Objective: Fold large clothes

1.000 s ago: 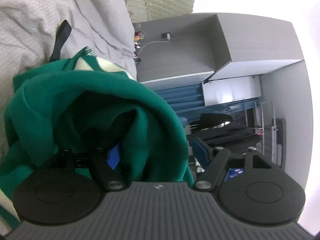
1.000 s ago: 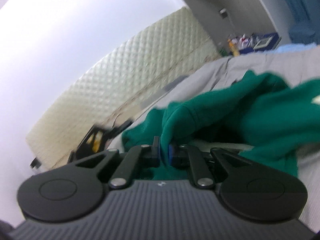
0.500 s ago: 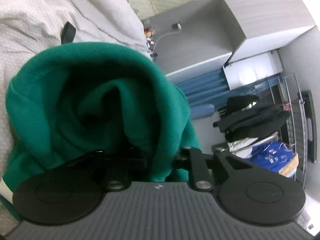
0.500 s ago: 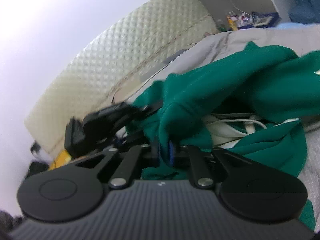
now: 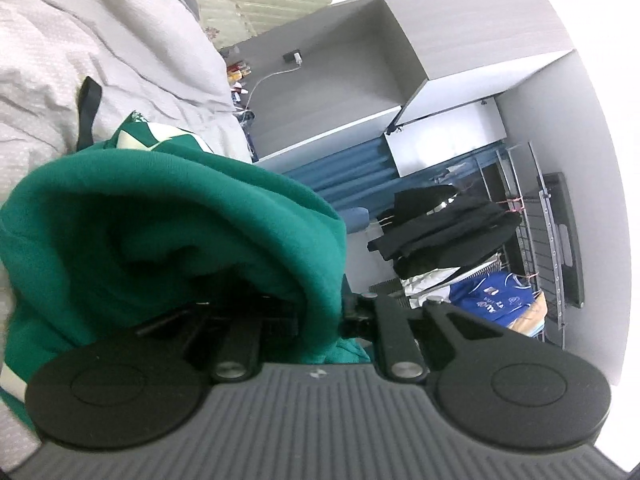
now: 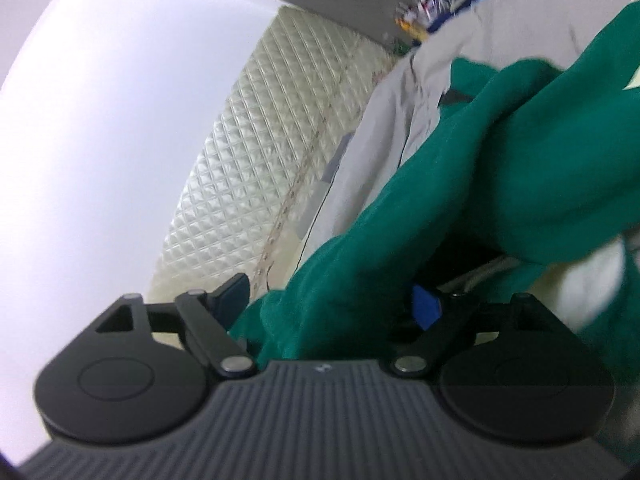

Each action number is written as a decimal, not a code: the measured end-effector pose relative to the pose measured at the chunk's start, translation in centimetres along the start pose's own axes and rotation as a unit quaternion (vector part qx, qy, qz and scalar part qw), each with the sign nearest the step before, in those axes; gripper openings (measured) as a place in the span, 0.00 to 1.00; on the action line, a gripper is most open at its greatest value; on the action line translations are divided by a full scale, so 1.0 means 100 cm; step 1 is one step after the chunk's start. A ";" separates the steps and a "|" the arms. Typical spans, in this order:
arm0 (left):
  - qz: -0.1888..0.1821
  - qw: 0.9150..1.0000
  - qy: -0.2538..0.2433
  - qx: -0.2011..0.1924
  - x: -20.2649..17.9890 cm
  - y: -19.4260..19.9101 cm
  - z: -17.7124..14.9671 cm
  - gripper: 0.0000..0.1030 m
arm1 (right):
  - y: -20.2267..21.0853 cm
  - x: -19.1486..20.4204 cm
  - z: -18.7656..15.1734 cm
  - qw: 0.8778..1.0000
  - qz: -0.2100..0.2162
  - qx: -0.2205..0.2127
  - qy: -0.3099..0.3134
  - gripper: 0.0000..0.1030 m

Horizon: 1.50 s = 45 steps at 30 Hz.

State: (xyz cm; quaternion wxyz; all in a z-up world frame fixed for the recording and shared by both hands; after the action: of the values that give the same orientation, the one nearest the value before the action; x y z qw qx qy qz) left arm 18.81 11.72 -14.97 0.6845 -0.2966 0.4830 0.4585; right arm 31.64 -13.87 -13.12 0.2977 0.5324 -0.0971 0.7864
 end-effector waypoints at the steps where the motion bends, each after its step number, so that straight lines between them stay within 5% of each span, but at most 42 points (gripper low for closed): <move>1: 0.001 1.000 0.004 -0.001 -0.001 -0.001 -0.001 0.17 | -0.011 0.001 0.000 1.000 -0.006 0.013 0.003 0.83; 3: 0.004 1.000 0.005 -0.004 0.000 -0.004 -0.001 0.18 | -0.029 -0.001 0.001 0.999 -0.024 0.030 0.015 0.82; 5: 0.016 1.000 -0.007 -0.007 0.002 -0.006 0.000 0.18 | -0.041 -0.004 -0.002 0.998 -0.045 0.050 0.020 0.61; 6: 0.021 1.000 -0.014 -0.008 0.002 -0.007 -0.002 0.18 | -0.048 -0.008 -0.005 0.996 -0.060 0.062 0.022 0.38; 7: 0.028 0.999 -0.016 -0.008 0.003 -0.008 0.000 0.19 | -0.052 -0.010 -0.005 0.995 -0.065 0.066 0.024 0.29; 10: 0.037 0.999 0.001 -0.010 0.013 -0.012 0.003 0.30 | -0.047 0.002 -0.003 0.996 -0.054 0.043 0.060 0.21; 13: 0.039 0.998 0.047 -0.012 0.028 -0.016 0.003 0.53 | -0.032 0.026 0.002 0.994 -0.030 0.010 0.103 0.20; 16: 0.030 0.998 0.062 -0.006 0.036 -0.025 0.001 0.56 | -0.016 0.048 0.007 0.990 -0.006 -0.025 0.142 0.20; 21: 0.046 0.998 0.045 -0.011 0.040 -0.033 0.002 0.56 | -0.003 0.026 -0.005 0.984 -0.062 -0.040 0.161 0.20; 26: 0.042 0.994 0.090 -0.038 0.052 -0.033 0.007 0.51 | 0.007 0.012 -0.008 0.981 -0.089 -0.056 0.162 0.20; 28: 0.047 0.995 0.074 -0.040 0.049 -0.032 0.010 0.32 | 0.008 0.021 -0.010 0.977 -0.085 -0.069 0.181 0.20; 30: 0.043 0.997 0.051 -0.043 0.040 -0.030 0.010 0.27 | 0.015 0.032 -0.015 0.973 -0.083 -0.087 0.199 0.19; 37: -0.019 0.996 -0.070 -0.045 -0.032 -0.001 -0.003 0.23 | 0.069 0.065 -0.022 0.959 -0.053 -0.172 0.218 0.17; 39: -0.042 0.993 -0.100 -0.046 -0.058 0.007 -0.003 0.23 | 0.088 0.083 -0.019 0.953 -0.050 -0.193 0.227 0.09; 45: -0.109 0.978 -0.170 -0.054 -0.159 0.022 0.014 0.22 | 0.135 0.158 0.010 0.930 -0.034 -0.239 0.276 0.09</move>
State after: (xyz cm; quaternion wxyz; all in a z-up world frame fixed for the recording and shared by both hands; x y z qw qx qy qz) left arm 15.51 8.37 0.48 0.7853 -0.3016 0.2985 0.4508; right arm 20.66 -19.43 3.68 0.4577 0.2106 -0.1786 0.8452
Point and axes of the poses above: each gripper's, at about its wrist camera, not at the fingertips, and y roughly against the way its jaws point, x to its left, z to its top, the point moved 6 cm from there along -y, roughly the way its jaws point, and after that the axes turned 5 degrees about -x, right-handed, at the moved point
